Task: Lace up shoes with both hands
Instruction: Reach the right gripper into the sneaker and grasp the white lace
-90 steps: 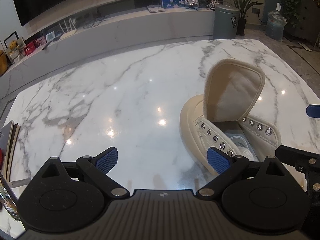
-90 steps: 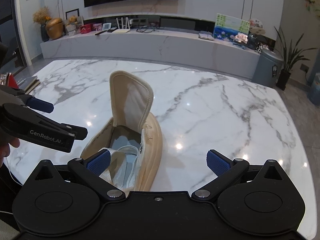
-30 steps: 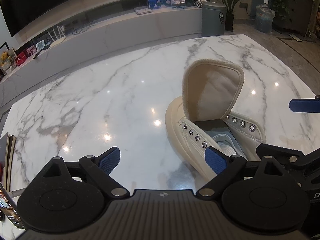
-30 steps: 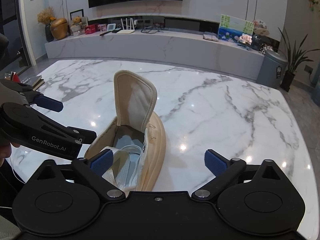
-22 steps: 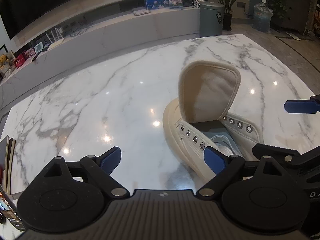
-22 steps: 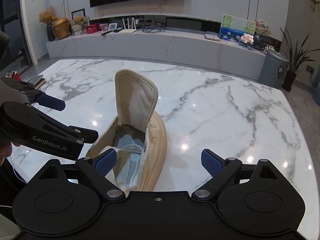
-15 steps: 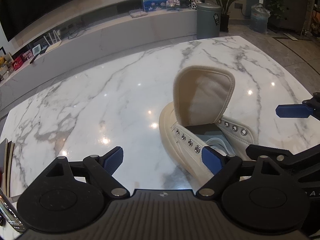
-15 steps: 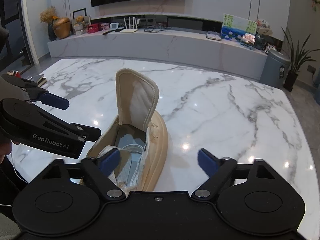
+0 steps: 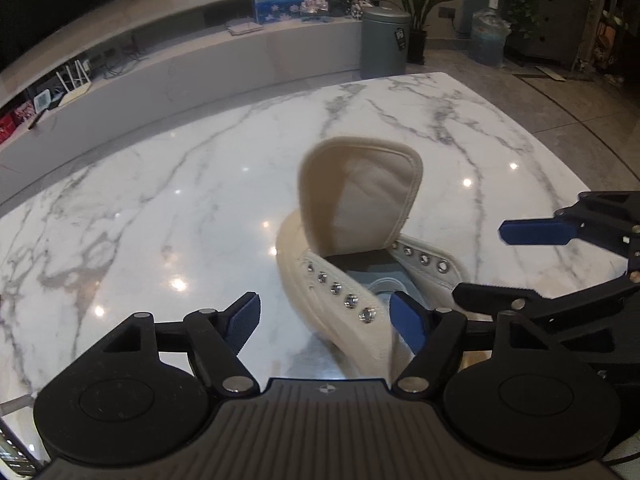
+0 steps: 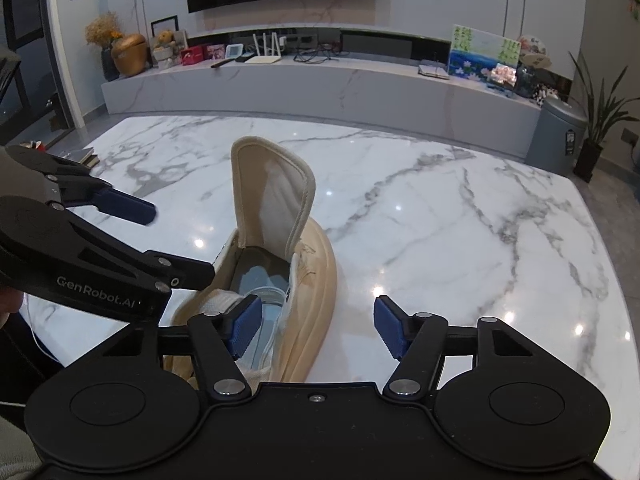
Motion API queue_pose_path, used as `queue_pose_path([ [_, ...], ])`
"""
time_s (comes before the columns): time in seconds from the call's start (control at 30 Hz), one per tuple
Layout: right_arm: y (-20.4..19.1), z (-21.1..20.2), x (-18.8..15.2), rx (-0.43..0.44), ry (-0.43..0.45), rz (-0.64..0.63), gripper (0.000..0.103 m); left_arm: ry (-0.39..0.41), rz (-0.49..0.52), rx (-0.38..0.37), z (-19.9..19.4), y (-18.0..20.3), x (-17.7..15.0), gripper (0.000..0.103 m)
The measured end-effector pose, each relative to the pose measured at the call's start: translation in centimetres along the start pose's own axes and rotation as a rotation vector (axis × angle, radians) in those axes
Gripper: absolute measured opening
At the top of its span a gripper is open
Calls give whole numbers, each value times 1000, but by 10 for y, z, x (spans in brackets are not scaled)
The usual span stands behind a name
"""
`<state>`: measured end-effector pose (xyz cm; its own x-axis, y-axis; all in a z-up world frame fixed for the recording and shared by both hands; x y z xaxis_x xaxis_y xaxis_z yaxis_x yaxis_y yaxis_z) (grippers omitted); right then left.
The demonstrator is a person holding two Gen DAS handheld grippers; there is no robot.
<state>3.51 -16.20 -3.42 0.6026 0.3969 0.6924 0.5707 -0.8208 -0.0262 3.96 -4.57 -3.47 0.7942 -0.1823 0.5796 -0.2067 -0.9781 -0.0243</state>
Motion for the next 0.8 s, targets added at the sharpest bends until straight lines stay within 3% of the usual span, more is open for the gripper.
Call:
queue_pose_path([
  [0.13, -7, -2, -2, 38, -3, -40, 56, 2, 9, -39, 0, 5, 0, 64],
  [0.27, -14, -4, -5, 77, -6, -79, 54, -18, 3, -56, 4, 4, -2, 45],
  [0.4, -21, -6, -7, 119, -9, -120, 48, -24, -38, -95, 5, -2, -3, 33],
  [0.6, -37, 0, -4, 200, -38, -184, 47, -26, -45, -88, 5, -6, -4, 31],
  [0.8, -40, 24, -4, 191, -125, -162, 47, -25, -53, -88, 4, -9, -5, 33],
])
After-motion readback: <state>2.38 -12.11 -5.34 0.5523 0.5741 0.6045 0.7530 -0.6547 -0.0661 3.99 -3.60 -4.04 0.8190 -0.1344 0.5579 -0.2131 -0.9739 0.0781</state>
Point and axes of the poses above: each gripper's, at about its wrist camera, not at the fingertips, and z roughly the way its jaws point, y to its right, x to its top, the point moved 6 cm from there along z, roughly the way its jaws point, and after that the axes turned 1 degree about -y, right-handed, at the moved point
